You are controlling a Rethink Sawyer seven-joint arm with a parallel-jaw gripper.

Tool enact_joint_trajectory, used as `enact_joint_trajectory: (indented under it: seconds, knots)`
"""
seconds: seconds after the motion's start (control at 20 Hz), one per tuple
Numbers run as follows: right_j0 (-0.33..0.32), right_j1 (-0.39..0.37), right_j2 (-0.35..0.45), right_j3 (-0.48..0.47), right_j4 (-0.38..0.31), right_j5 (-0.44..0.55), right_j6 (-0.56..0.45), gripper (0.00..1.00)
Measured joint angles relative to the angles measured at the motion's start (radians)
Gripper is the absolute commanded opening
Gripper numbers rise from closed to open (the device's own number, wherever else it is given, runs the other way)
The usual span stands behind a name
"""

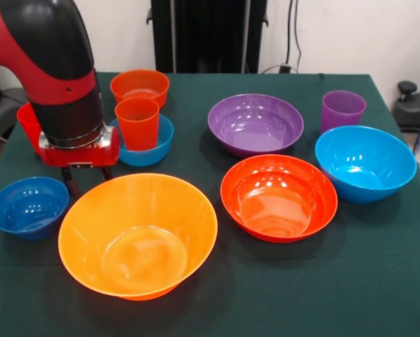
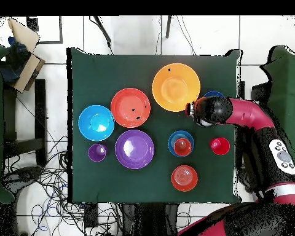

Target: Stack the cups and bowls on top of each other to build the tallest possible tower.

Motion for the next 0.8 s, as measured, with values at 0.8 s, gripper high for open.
enact_joint_trajectory:
  seconds: [0.8]
  knots:
    - [0.0, -0.032, 0.003, 0.0, 0.0, 0.027, 0.0, 1.0]
